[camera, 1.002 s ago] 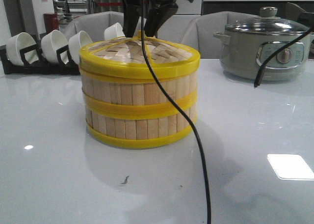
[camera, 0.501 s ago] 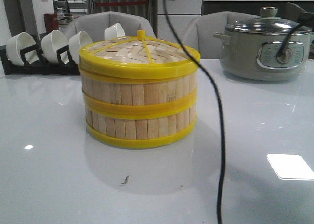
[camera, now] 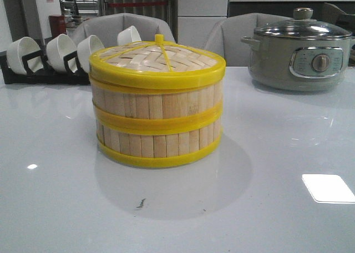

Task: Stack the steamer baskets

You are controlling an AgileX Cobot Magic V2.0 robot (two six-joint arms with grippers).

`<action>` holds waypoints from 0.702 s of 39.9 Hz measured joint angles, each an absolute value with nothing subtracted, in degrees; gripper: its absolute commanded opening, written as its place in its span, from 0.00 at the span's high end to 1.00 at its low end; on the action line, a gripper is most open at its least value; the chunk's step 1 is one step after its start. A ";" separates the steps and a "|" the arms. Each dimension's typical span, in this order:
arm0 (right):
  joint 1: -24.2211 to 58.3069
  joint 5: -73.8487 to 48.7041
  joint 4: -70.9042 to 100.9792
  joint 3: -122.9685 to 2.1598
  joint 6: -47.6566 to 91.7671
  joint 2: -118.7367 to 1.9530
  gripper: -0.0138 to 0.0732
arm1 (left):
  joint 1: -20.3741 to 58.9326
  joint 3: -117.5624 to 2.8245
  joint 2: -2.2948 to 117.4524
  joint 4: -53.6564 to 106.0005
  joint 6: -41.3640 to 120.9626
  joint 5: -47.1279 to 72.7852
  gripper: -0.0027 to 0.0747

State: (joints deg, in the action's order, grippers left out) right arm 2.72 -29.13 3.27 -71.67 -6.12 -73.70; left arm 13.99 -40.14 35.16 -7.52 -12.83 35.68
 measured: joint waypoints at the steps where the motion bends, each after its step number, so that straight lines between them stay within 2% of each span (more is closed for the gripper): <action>1: 2.07 -28.13 3.27 -69.47 -6.12 -71.81 0.40 | 13.99 -40.14 35.16 -7.52 -12.83 35.68 0.84; 15: -4.00 -17.22 3.27 -38.52 -6.12 -45.52 0.40 | 13.99 -40.14 35.16 -7.52 -12.83 35.68 0.84; 25: -4.64 -8.60 3.27 -22.47 -6.12 -35.28 0.40 | 13.99 -40.14 35.16 -7.52 -12.83 35.68 0.84; 28: -4.64 -6.72 3.27 -19.47 -6.12 -34.28 0.46 | 13.99 -40.14 35.16 -7.52 -12.83 35.68 0.84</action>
State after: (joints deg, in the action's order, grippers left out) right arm -4.64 -6.72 3.27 -19.47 -6.12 -34.28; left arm 13.99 -40.14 35.16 -7.52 -12.83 35.68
